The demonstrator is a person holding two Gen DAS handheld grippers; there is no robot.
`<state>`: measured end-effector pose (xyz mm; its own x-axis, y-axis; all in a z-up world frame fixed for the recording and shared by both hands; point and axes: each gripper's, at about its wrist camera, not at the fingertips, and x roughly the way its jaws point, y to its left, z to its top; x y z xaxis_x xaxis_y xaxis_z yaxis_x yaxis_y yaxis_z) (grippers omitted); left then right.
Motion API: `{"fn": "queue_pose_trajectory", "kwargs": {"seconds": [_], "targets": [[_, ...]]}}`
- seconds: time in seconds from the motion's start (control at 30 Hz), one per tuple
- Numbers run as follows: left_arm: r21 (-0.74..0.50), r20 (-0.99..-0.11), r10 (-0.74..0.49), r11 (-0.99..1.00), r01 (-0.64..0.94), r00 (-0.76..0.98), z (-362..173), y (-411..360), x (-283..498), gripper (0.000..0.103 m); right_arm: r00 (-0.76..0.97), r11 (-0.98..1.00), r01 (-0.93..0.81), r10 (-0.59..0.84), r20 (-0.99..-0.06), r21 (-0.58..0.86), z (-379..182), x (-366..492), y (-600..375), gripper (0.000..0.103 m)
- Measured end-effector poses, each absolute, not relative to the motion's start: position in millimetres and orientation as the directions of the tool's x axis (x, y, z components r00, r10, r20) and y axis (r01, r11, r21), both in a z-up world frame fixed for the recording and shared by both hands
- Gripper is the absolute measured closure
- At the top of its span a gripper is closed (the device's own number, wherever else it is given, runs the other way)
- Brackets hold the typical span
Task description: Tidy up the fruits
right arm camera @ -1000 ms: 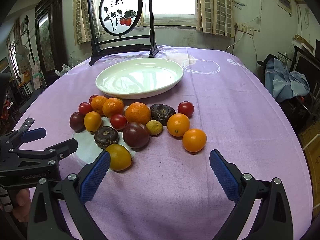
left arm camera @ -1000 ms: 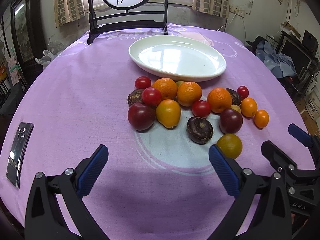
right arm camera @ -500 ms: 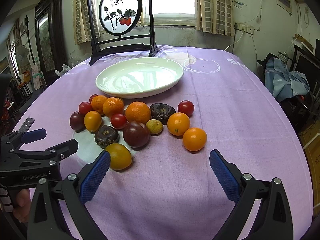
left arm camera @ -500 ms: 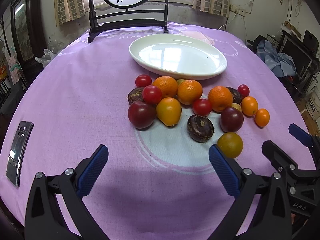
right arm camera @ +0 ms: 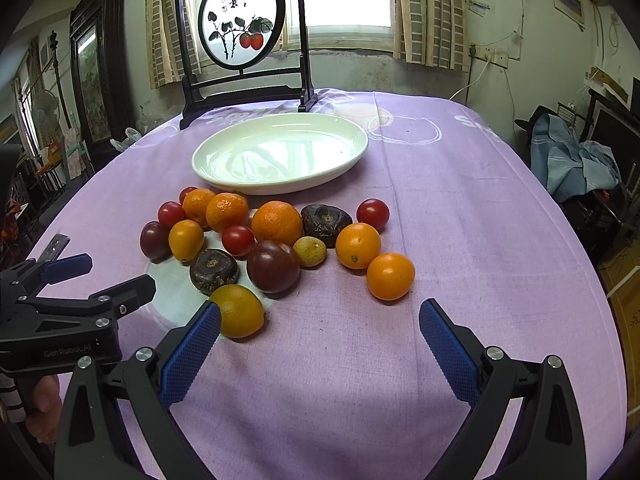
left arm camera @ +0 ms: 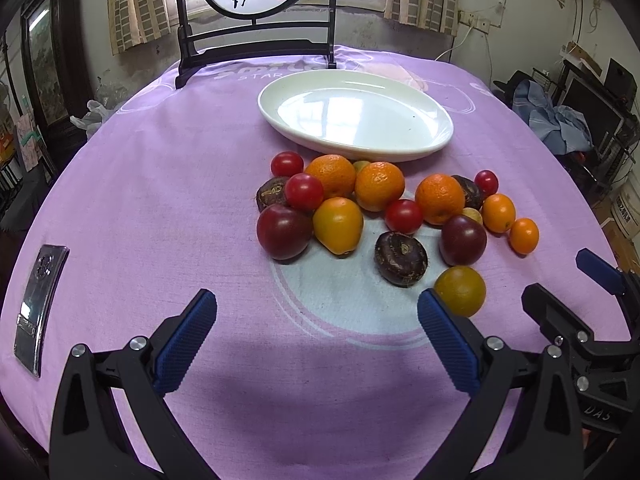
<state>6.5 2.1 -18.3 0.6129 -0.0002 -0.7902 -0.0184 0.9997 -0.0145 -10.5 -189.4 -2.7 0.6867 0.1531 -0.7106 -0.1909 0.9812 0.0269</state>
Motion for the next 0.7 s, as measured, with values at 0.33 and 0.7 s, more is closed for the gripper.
{"fn": "queue_pose_trajectory", "kwargs": {"seconds": [0.33, 0.7], "targets": [[-0.006, -0.796, 0.003, 1.0, -0.014, 0.605, -17.9, 2.5, 8.7, 0.004, 0.684, 0.981, -0.193, 0.153, -0.713, 0.026, -3.0, -10.3, -189.1, 0.004], [0.006, -0.798, 0.01, 1.0, -0.008, 0.602, -18.9, 5.6, 10.5, 0.004, 0.675, 0.98, -0.199, 0.152, -0.722, 0.019, -4.4, -9.9, -187.2, 0.004]]}}
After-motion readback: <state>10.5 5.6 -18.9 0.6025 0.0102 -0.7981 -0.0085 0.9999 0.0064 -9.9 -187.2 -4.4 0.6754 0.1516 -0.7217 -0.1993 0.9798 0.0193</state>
